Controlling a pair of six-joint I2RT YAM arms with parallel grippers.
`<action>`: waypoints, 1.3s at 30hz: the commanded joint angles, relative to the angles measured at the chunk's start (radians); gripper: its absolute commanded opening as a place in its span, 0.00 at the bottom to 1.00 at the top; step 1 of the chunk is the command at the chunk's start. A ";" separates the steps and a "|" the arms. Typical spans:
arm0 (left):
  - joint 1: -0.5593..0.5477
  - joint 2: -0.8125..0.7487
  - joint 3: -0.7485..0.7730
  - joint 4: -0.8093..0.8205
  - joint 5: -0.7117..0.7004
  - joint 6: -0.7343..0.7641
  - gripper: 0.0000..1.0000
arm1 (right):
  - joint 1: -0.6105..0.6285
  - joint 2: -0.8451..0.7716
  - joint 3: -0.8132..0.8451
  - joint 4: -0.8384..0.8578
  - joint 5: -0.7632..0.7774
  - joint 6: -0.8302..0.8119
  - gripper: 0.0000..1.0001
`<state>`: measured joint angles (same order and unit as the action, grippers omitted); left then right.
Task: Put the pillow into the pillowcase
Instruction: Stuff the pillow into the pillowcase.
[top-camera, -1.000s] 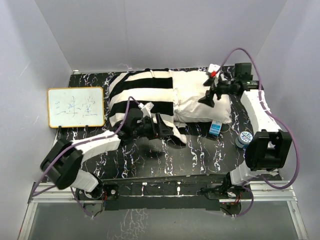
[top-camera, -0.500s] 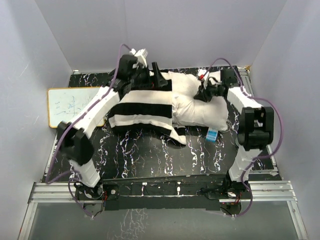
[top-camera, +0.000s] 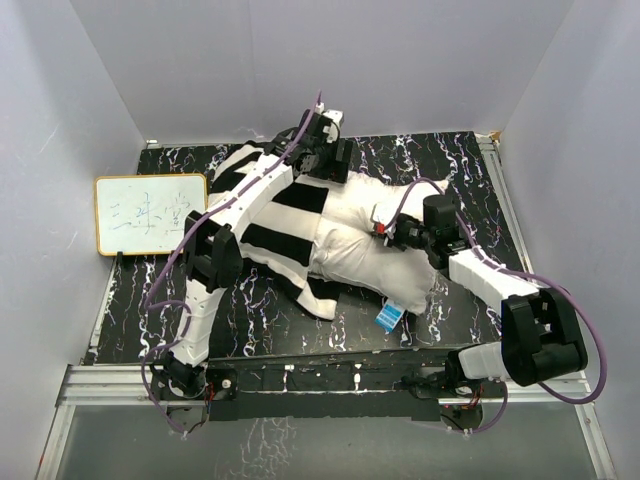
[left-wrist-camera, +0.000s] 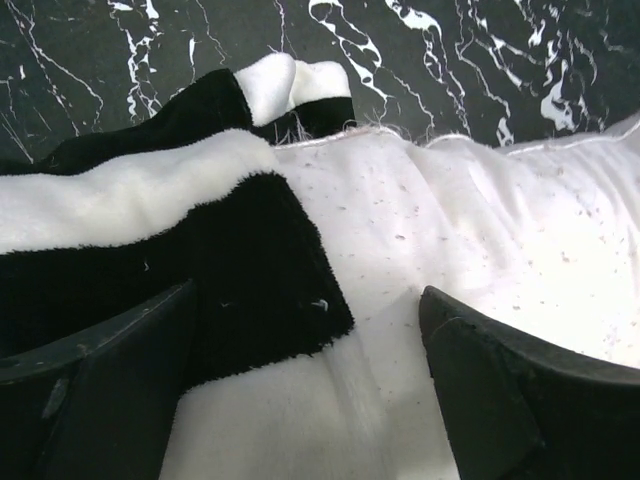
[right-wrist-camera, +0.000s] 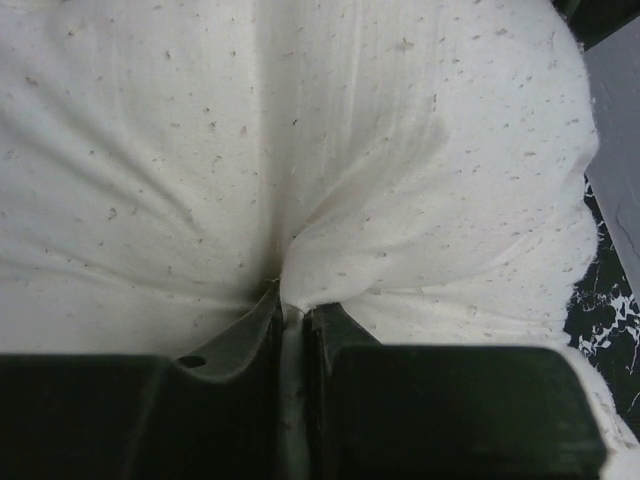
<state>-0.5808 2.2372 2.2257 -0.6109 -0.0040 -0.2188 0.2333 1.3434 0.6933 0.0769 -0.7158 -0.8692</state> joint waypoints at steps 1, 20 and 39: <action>-0.014 -0.024 -0.046 -0.101 0.020 0.043 0.78 | 0.021 0.028 0.007 -0.044 0.021 0.037 0.08; -0.013 -0.244 -0.293 0.307 0.247 0.128 0.00 | -0.169 0.694 1.009 -1.064 -0.237 -0.406 0.84; -0.071 -0.138 -0.085 0.800 0.237 0.181 0.00 | 0.020 0.087 0.282 0.072 -0.043 0.553 0.08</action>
<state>-0.6048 2.1372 2.0495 -0.1024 0.1871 -0.0578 0.1783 1.4509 1.0359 -0.1184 -0.7509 -0.6235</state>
